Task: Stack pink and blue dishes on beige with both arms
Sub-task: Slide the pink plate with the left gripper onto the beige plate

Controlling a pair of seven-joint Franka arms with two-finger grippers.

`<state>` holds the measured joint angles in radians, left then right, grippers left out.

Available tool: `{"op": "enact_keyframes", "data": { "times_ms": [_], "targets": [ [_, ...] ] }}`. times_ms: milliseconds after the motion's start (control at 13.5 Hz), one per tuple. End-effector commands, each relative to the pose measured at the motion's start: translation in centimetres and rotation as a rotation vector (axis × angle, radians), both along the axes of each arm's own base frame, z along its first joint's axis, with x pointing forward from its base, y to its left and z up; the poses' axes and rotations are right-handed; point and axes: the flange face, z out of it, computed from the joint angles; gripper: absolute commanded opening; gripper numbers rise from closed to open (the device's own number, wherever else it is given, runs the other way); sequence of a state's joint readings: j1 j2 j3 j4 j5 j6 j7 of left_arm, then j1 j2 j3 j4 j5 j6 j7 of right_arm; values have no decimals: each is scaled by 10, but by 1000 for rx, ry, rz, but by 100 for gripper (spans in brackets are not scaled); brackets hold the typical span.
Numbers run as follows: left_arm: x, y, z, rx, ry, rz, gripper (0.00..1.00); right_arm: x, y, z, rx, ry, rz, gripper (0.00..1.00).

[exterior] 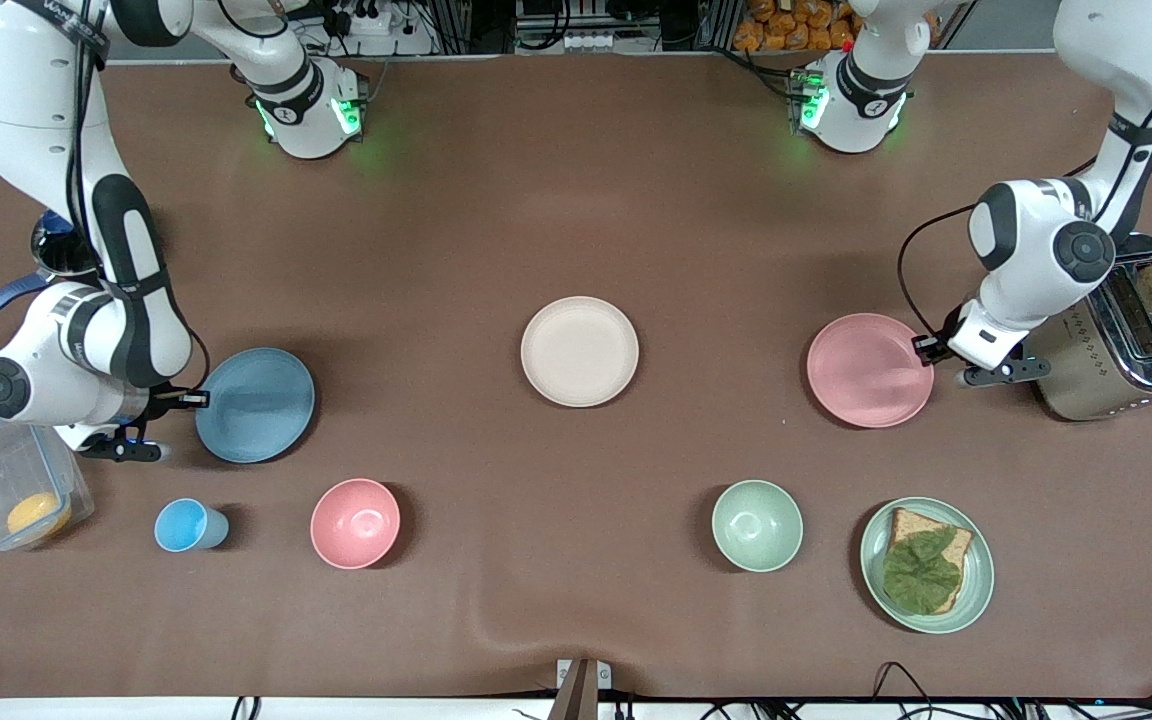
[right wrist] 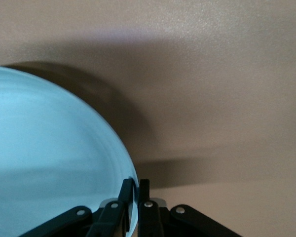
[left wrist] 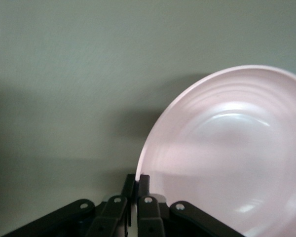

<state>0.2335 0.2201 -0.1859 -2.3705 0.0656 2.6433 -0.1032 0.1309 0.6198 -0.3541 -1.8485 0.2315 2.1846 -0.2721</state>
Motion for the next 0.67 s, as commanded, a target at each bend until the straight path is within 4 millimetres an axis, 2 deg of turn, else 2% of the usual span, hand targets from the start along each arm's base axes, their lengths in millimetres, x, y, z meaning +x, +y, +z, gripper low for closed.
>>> {"op": "enact_keyframes", "data": {
  "times_ms": [0, 148, 296, 444, 593],
  "targets": [
    [8, -62, 71, 13, -46, -22, 0, 1, -1, 10, 37, -5, 34, 4],
    [26, -135, 120, -31, -20, 53, 0, 2, 4, 31, 69, 19, 51, 1],
    [34, -204, 140, -97, 15, 153, 0, 1, 12, 59, 98, 32, 59, 0],
    [24, -269, 126, -136, 63, 197, 0, 2, 18, 84, 129, 64, 59, 0],
    [10, -318, 106, -148, 106, 190, 0, 5, 31, 105, 154, 96, 70, 0]
  ]
}}
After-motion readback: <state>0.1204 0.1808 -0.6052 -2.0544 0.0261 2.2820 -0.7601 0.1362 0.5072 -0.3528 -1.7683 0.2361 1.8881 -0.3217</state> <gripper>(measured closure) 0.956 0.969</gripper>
